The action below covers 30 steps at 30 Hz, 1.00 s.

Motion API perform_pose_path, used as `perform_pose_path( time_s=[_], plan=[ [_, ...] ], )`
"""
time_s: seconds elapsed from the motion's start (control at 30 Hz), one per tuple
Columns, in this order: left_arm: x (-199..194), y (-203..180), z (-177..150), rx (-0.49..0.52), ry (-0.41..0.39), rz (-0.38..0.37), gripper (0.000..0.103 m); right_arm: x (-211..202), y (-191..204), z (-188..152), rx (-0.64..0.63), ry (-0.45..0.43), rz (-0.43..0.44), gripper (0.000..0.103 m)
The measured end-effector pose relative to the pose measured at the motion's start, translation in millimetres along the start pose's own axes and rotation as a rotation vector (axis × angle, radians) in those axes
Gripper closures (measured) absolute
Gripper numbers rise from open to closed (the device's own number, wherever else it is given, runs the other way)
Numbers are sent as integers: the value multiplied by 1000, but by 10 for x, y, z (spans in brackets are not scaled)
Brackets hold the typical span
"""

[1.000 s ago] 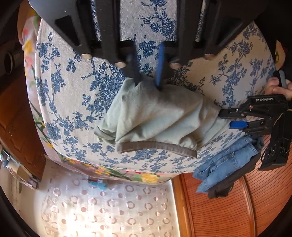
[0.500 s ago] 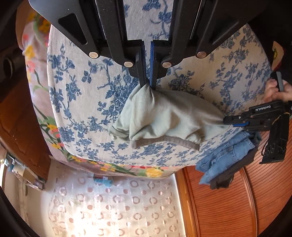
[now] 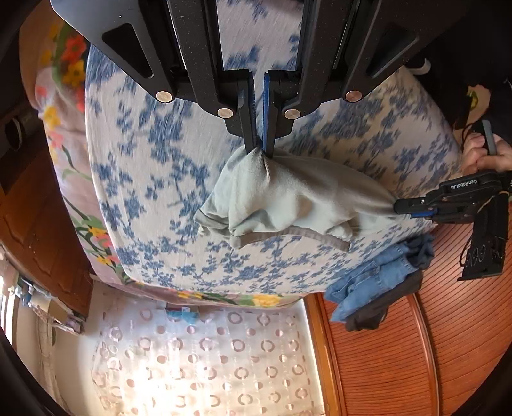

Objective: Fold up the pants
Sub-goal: 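Open both grippers and release the shorts edge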

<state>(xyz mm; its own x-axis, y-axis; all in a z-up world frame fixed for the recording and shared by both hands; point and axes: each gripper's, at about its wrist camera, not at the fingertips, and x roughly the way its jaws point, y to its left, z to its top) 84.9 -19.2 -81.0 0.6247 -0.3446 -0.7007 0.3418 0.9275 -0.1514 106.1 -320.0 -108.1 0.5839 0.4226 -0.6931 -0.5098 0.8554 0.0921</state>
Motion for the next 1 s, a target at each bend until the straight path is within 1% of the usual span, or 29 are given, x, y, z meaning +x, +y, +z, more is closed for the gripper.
perform_pose_path(
  time_s=[0.1,0.13,0.23,0.33,0.4,0.43,0.47,0.53,0.57,0.6,0.67,0.8,0.9,1.0],
  plan=[
    [-16,-57,-85,2,5,26,95,-57,54,-132,15,-1,1,102],
    [-22,-68,-110,-2,7,22,95,-94,62,-175,26,-8,-11,102],
    [-45,-98,-144,-1,10,25,94,-205,18,-210,56,-27,-15,102],
    [-64,-118,-133,6,9,35,92,-273,37,-179,49,-48,-38,100],
    [-90,-126,-117,5,3,38,89,-288,44,-133,46,-64,-48,88],
    [-103,-116,-108,-1,2,37,88,-271,50,-103,45,-70,-43,84],
    [-104,-104,-97,-6,4,34,84,-253,58,-76,44,-72,-40,81],
    [-113,-83,-80,-6,6,40,76,-192,76,-15,36,-74,-33,79],
    [-120,-65,-67,-4,2,50,68,-154,89,15,31,-72,-34,76],
    [-124,-48,-52,-6,-1,56,65,-101,105,52,23,-71,-28,74],
    [-137,-4,-14,-12,-9,56,64,-9,119,86,17,-66,-19,73],
    [-113,53,91,-19,-32,69,64,222,109,148,16,-41,-30,72],
    [0,75,191,-7,-23,54,64,337,73,196,11,-28,-36,72],
    [134,80,281,2,-6,58,64,404,23,272,8,-23,-36,70]
  ],
)
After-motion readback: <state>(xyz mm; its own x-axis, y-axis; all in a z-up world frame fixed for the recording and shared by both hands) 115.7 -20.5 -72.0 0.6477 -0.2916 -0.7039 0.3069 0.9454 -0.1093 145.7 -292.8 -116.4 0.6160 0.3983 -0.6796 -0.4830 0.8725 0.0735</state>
